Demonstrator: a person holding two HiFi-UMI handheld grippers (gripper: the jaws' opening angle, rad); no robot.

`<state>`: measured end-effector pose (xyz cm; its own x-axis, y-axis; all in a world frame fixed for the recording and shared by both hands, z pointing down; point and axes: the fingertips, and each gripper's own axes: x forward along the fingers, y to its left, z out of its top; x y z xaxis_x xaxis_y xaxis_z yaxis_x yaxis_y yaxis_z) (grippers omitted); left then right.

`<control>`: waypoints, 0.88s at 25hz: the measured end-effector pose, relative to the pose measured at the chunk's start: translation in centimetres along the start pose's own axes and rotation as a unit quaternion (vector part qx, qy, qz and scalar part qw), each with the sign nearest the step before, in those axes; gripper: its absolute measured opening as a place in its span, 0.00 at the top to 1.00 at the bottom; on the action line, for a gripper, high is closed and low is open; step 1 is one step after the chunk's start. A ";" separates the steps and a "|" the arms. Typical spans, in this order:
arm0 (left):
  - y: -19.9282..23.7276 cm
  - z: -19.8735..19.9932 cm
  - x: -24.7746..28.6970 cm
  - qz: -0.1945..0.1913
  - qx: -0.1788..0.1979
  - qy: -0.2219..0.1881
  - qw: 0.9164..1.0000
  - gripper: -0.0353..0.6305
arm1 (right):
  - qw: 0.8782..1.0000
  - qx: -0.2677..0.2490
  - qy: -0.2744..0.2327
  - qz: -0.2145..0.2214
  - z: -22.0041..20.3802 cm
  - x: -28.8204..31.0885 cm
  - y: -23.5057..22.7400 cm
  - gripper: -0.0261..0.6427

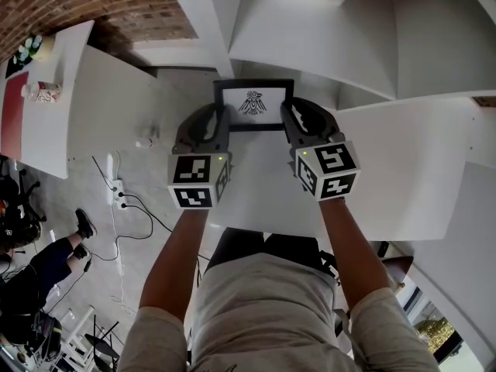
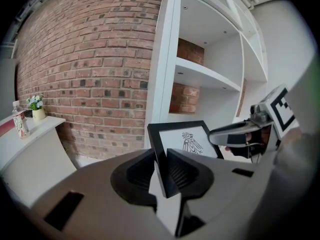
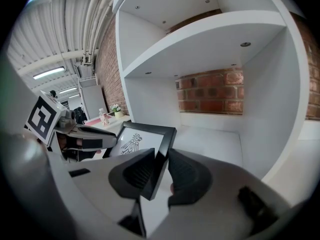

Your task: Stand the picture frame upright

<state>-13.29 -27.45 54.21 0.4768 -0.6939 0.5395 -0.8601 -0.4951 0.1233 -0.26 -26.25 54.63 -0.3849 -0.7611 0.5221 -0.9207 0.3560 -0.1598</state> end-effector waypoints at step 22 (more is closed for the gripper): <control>1.1 -1.6 3.7 0.010 0.038 0.019 0.999 0.84 | 1.000 -0.001 0.025 -0.017 -2.0 2.5 -2.0 0.88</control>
<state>-12.77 -29.74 57.73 0.4503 -0.6844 0.5733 -0.8526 -0.5204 0.0484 0.73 -27.76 57.92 -0.3490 -0.7448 0.5687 -0.9333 0.3312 -0.1389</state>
